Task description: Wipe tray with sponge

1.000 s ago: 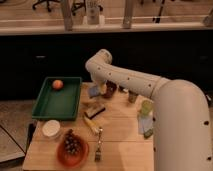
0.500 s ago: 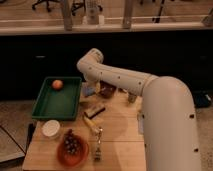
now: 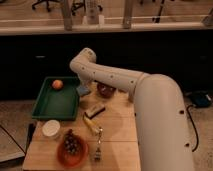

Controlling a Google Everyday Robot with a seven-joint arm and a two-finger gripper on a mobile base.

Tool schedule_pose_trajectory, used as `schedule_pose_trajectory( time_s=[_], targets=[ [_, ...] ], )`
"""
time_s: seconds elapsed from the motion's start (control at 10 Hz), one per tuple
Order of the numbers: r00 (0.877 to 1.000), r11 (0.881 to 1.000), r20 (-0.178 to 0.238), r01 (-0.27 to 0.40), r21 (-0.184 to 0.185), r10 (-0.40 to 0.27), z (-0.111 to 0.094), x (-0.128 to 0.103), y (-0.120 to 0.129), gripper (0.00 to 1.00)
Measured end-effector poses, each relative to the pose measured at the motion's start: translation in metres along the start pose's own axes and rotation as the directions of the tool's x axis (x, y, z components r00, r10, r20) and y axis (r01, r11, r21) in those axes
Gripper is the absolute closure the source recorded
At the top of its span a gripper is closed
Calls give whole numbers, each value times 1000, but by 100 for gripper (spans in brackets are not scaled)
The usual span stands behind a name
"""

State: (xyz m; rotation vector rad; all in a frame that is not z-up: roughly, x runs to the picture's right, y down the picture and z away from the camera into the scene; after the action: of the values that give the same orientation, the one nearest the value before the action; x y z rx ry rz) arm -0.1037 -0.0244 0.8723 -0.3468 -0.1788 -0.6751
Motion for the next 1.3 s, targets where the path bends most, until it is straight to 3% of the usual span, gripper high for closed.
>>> schedule_pose_trajectory(
  time_s=[1.3],
  targets=[
    [995, 995, 13, 100, 8, -101, 21, -15, -37, 97]
  ],
)
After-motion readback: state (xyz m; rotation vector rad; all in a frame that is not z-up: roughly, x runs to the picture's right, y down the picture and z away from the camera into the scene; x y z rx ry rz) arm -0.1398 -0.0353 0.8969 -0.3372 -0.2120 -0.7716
